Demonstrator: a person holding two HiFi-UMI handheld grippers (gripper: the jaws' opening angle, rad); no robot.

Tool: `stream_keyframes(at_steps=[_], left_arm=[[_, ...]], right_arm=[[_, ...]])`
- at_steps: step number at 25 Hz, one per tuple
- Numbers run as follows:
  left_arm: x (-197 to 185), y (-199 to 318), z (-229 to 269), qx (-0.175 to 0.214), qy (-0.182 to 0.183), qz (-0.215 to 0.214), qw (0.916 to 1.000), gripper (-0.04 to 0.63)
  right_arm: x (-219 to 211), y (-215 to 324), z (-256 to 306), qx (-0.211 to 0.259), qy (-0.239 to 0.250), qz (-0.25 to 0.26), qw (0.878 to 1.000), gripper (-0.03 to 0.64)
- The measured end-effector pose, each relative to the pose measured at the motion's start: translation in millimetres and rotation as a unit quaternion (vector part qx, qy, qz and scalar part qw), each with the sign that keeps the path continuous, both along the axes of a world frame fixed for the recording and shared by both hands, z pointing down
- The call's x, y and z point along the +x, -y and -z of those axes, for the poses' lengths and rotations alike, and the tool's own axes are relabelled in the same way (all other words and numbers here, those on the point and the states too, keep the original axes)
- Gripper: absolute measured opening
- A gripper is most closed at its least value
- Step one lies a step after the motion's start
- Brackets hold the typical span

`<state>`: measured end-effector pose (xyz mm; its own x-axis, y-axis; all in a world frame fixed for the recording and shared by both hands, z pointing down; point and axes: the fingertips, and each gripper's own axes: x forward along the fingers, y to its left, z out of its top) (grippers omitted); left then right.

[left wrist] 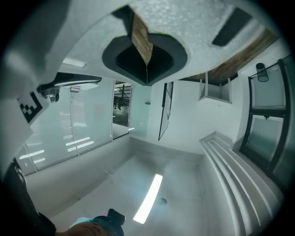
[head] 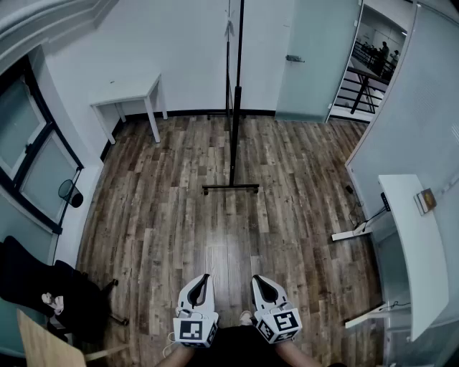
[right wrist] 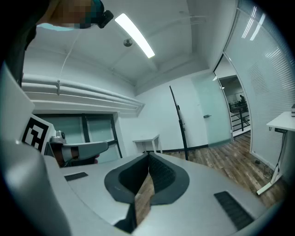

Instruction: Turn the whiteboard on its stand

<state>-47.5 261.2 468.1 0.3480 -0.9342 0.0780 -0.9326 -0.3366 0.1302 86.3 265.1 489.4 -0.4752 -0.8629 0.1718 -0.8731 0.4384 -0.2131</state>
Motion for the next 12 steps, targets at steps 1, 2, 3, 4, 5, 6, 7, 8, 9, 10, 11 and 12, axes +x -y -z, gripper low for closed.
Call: stream_keyframes(at_steps=[1,2,3,4,5,6,7,8,9,10,11,12], left_arm=[[-1,1,0,0.0,0.0,-0.001,1.0,0.018],[-1,1,-1,0.0,0.0,-0.002,1.0,0.018],[-2,2,-1,-0.001,0.0,-0.002,1.0,0.018],[-2,3,0,-0.002,0.0,-0.001,1.0,0.018],[-3,4,0,-0.003,-0.001,-0.001,1.0,0.018],[-3,4,0,-0.004,-0.001,-0.001,1.0,0.018],[-3,5,0,-0.005,-0.002,-0.002,1.0,0.018],[-4,4,0,-0.005,-0.002,-0.002,1.0,0.018],[-5,4,0,-0.006,-0.002,-0.003,1.0,0.018],[-7,3,-1,-0.006,-0.002,-0.004,1.0,0.018],[-9,3,-1,-0.007,-0.004,-0.005,1.0,0.018],[-12,3,-2,-0.007,-0.006,-0.005,0.9999,0.018]], right_arm=[[0,1,1,0.0,-0.001,-0.002,1.0,0.014],[-1,1,1,0.001,-0.002,-0.004,1.0,0.014],[-1,2,2,0.001,-0.003,-0.005,1.0,0.014],[-1,3,2,0.001,-0.003,-0.005,1.0,0.014],[-2,4,2,0.001,-0.004,-0.004,1.0,0.014],[-2,4,2,0.001,-0.004,-0.003,1.0,0.014],[-3,4,2,0.0,-0.004,-0.001,1.0,0.014],[-3,4,2,-0.001,-0.005,-0.001,1.0,0.014],[-4,4,1,-0.002,-0.005,-0.003,1.0,0.014],[-5,4,2,-0.002,-0.003,-0.007,1.0,0.014],[-7,4,2,-0.002,0.001,-0.011,1.0,0.014],[-9,4,2,-0.001,0.003,-0.015,1.0,0.014]])
